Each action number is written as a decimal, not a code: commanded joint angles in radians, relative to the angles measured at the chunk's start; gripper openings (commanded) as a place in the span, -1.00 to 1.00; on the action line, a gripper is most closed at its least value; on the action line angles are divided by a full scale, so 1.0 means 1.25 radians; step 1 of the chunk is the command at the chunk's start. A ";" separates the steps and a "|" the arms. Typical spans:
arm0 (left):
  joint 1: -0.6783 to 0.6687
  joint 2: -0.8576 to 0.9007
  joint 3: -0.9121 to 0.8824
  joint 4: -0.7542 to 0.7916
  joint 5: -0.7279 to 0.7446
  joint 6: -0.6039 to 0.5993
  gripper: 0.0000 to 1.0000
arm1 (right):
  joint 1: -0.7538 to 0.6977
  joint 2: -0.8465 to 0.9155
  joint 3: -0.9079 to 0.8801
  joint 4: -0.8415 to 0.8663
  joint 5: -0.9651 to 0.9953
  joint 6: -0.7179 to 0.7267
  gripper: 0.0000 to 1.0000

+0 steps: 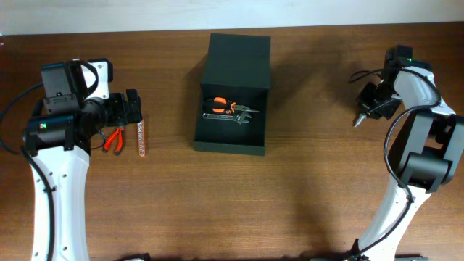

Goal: Pack container

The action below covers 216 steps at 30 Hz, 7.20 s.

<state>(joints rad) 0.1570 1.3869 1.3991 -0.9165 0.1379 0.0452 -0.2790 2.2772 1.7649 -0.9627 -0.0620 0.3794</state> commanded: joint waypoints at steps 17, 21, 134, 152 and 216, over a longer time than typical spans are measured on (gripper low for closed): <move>0.004 0.004 0.018 0.002 -0.003 0.016 0.99 | 0.013 -0.001 0.016 -0.001 -0.154 -0.166 -0.69; 0.004 0.004 0.018 0.002 -0.004 0.016 0.98 | 0.022 -0.007 0.043 -0.014 -0.154 -0.172 -0.70; 0.004 0.004 0.018 0.002 -0.004 0.016 0.99 | 0.679 0.083 0.158 -0.092 -0.024 -0.902 -0.18; 0.004 0.003 0.018 0.002 -0.003 0.016 0.99 | 0.663 0.067 0.316 -0.197 0.014 -0.820 0.66; 0.124 0.392 0.018 -0.051 -0.208 0.115 0.92 | 0.108 0.012 0.660 -0.513 -0.133 -0.255 0.98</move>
<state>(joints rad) 0.2878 1.8168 1.4094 -0.9970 -0.1135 0.1200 -0.1436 2.3291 2.5992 -1.5955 -0.2199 0.0559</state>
